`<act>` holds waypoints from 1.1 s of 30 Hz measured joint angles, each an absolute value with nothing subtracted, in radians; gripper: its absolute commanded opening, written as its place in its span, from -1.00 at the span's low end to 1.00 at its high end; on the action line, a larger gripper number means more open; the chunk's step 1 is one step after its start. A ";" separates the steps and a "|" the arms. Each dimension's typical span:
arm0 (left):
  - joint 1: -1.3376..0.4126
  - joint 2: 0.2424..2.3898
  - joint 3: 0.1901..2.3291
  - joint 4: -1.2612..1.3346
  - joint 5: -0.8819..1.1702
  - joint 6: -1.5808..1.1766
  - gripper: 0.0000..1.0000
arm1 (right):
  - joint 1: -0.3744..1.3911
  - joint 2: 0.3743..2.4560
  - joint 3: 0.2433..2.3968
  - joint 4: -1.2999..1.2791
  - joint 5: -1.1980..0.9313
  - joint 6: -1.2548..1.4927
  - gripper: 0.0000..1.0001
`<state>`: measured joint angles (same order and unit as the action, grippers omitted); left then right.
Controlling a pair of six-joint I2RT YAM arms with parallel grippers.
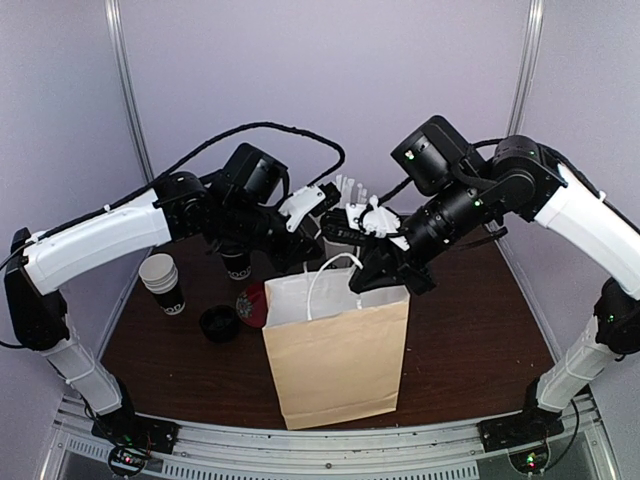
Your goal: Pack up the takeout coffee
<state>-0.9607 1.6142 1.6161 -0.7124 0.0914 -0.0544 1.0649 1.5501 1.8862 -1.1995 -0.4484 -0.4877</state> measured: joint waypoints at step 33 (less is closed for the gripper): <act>-0.961 1.645 1.788 -0.752 0.107 0.009 0.44 | 1.065 1.514 1.884 -1.298 -0.424 -0.600 0.15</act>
